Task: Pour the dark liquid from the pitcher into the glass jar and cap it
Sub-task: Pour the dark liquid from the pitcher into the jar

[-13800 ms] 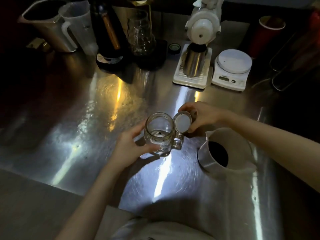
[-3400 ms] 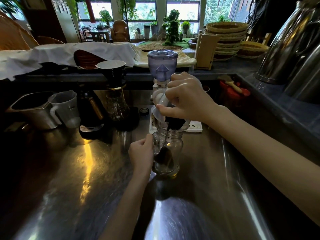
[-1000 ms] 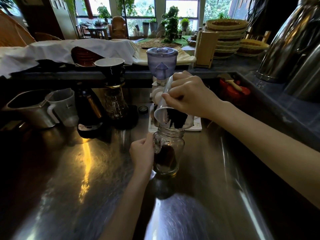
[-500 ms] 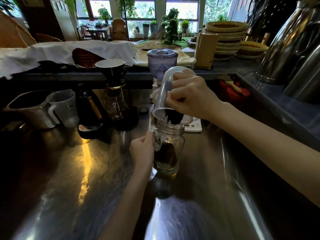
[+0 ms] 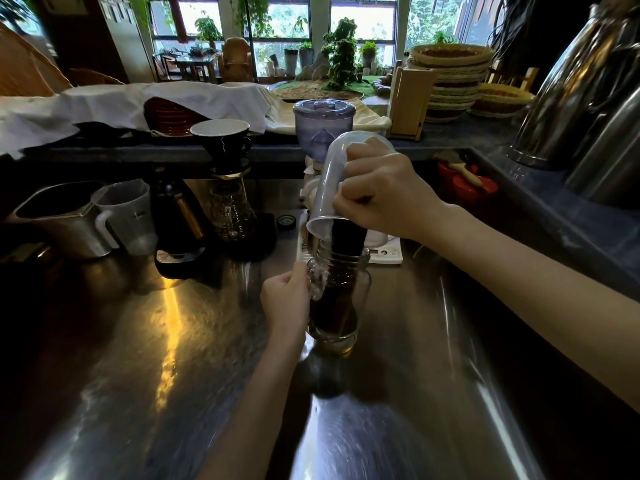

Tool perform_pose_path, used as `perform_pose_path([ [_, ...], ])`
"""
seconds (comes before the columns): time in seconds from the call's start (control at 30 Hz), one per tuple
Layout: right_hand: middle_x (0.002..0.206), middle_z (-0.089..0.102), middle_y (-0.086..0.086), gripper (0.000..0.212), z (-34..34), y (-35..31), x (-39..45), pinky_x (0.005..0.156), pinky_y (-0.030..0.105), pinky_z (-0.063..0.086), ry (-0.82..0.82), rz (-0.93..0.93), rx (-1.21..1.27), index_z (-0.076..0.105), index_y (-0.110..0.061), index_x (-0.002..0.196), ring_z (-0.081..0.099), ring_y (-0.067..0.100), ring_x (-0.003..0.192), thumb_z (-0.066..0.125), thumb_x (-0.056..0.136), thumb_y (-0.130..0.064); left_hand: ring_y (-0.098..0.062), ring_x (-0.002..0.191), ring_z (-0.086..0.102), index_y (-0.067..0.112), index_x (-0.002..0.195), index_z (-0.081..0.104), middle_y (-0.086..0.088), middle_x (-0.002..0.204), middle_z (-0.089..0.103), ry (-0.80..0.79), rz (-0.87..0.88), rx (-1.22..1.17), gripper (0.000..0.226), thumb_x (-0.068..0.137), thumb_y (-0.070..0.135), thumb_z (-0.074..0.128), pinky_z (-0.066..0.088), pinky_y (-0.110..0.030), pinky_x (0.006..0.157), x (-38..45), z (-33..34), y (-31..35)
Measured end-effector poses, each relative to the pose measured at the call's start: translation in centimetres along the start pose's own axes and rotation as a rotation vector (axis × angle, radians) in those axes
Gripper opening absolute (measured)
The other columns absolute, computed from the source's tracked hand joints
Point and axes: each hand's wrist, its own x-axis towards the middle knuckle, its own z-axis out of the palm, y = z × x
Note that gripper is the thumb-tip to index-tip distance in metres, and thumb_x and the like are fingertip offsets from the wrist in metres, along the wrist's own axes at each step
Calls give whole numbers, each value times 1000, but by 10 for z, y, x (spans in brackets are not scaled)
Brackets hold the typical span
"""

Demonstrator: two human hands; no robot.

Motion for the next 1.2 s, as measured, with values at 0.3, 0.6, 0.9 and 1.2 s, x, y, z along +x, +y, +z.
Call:
perform_pose_path([
  [0.3, 42, 44, 11, 37, -1, -3, -1, 67, 24, 29, 17, -39, -6, 51, -1, 41, 34, 15, 61, 61, 76, 3, -20, 49, 32, 16, 44, 41, -5, 49, 35, 0, -31, -21, 40, 83, 21, 48, 26, -28, 50, -2, 0, 2],
  [0.6, 42, 45, 11, 36, 0, -6, -8, 69, 18, 22, 71, -96, -49, 50, -2, 42, 37, 17, 58, 59, 77, 3, -12, 42, 29, 18, 41, 38, 0, 44, 34, 18, -15, -1, 44, 83, 20, 49, 25, -25, 45, -2, 0, 4],
  [0.9, 41, 47, 12, 36, 0, -8, -12, 59, 29, 34, 87, -133, -91, 51, 0, 42, 47, 25, 50, 59, 77, 3, -4, 34, 30, 19, 41, 40, 6, 39, 34, 17, -8, -3, 44, 84, 20, 49, 26, -20, 40, -1, 1, 1],
  [1.2, 41, 46, 12, 37, 3, -8, -13, 57, 31, 36, 110, -120, -91, 50, 0, 41, 45, 23, 51, 59, 77, 3, -5, 35, 30, 20, 39, 40, 8, 37, 34, 16, -12, -16, 45, 83, 19, 49, 27, -20, 41, 1, 2, -2],
])
